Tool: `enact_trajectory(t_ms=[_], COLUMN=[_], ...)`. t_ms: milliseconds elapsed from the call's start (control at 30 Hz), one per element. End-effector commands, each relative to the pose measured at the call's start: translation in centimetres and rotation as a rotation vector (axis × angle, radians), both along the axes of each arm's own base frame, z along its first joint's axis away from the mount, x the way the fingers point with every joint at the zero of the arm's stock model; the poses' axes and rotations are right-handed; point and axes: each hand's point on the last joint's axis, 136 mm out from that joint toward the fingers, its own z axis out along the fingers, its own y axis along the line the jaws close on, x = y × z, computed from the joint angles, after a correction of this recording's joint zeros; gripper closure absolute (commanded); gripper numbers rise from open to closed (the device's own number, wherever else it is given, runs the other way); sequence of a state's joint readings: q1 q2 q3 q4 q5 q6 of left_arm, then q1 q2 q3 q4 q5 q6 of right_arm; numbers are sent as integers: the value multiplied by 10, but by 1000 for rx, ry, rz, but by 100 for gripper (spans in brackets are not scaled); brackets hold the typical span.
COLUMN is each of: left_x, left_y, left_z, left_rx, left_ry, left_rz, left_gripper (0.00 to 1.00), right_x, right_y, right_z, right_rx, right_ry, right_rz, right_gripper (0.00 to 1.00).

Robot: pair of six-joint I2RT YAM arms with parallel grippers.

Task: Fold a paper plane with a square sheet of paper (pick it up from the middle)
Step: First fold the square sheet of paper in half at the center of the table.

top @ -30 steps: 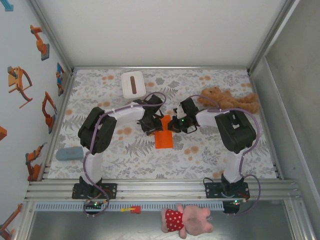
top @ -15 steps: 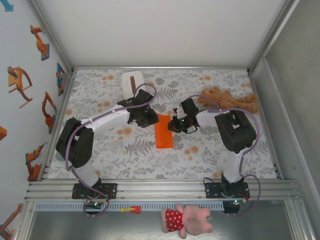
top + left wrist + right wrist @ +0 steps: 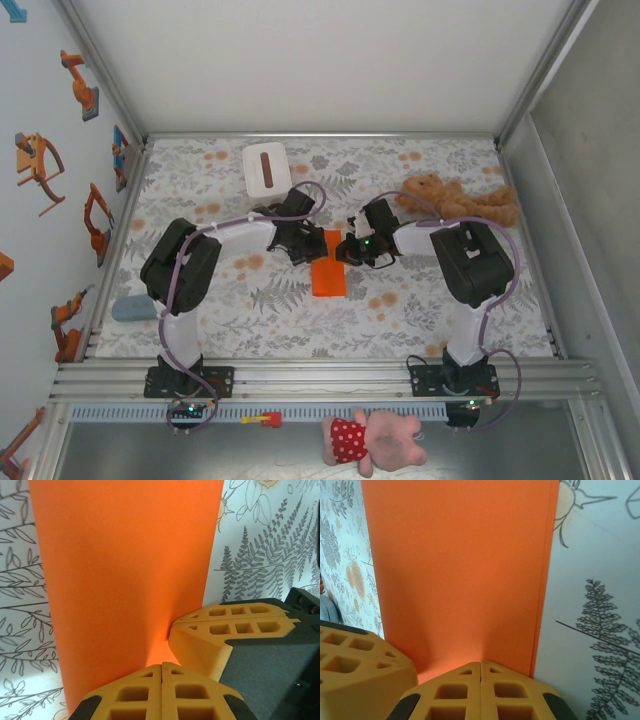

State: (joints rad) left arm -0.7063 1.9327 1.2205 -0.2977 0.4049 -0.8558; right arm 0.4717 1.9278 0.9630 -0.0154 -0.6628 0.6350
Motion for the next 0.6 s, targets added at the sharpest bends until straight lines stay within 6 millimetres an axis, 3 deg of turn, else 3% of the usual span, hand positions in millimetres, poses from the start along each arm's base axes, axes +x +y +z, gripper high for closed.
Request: enact_trajectory(t_ms=[0, 233, 567], left_x=[0, -1, -14], left_y=[-11, -4, 34], left_z=[2, -16, -43], left_rx=[-52, -11, 51], left_ry=[6, 37, 76], left_rz=[-46, -37, -47], left_gripper=[100, 100, 100], right_x=[-41, -42, -57], right_y=[-63, -66, -83], right_z=[-88, -90, -104], right_rx=[-357, -371, -473], right_ry=[170, 179, 247], right_rz=[-82, -88, -87], right_gripper=[100, 100, 100])
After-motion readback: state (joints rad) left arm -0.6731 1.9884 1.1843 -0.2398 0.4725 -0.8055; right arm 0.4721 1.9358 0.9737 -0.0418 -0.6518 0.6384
